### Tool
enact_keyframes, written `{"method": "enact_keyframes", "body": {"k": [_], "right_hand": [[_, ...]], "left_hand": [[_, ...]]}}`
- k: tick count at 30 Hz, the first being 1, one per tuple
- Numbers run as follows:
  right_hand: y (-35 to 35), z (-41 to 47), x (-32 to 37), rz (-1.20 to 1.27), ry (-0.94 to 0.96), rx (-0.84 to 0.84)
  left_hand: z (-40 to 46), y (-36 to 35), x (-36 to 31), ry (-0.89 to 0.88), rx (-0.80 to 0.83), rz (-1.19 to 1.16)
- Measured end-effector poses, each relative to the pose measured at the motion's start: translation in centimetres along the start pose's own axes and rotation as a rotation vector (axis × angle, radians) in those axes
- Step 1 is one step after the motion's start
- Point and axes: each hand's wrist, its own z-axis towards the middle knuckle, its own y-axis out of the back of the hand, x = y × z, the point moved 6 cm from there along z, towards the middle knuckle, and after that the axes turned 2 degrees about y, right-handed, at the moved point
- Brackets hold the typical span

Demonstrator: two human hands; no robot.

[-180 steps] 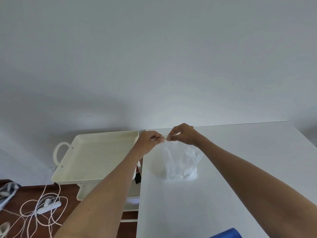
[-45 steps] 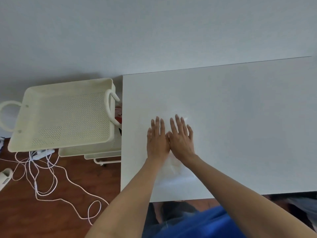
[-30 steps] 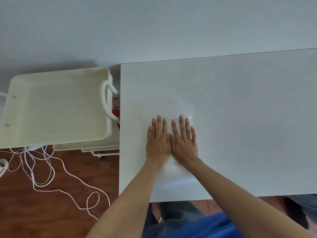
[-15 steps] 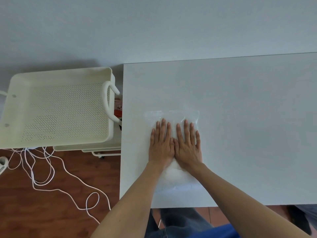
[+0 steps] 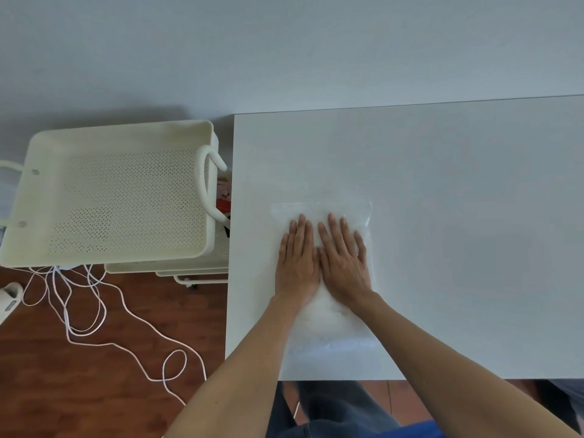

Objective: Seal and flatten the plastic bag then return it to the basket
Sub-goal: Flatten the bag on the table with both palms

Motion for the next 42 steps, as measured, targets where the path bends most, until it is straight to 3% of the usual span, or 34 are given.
{"method": "enact_keyframes", "body": {"k": [9,19,25,35,39,42], "right_hand": [[-0.9,0.1,-1.0,-0.057,0.038,-0.04],[1.5,1.3,-0.6,0.141,0.034,-0.108],[-0.3,2.1,-0.2,-0.018,0.046,-0.083],[0.5,2.1,-4.4,-0.08,-0.086,-0.084],[1.0,1.6,-5.9,-0.051,-0.123,-0.046],[1.8,1.3,-5.3,-0.035,-0.155,-0.058]], "left_hand": [[-0.2,-0.3,0.5,0.015,-0.087,0.046],[1.8,0.9,0.1,-0.013,-0.063,-0.018],[2.2,-0.4,1.0,-0.037,-0.075,0.032],[1.7,1.3,3.3,0.088,-0.11,0.008],[1.4,2.2,4.1,0.052,-0.07,-0.033],[1.2,3.9,3.7,0.043,-0.148,-0.096]]}}
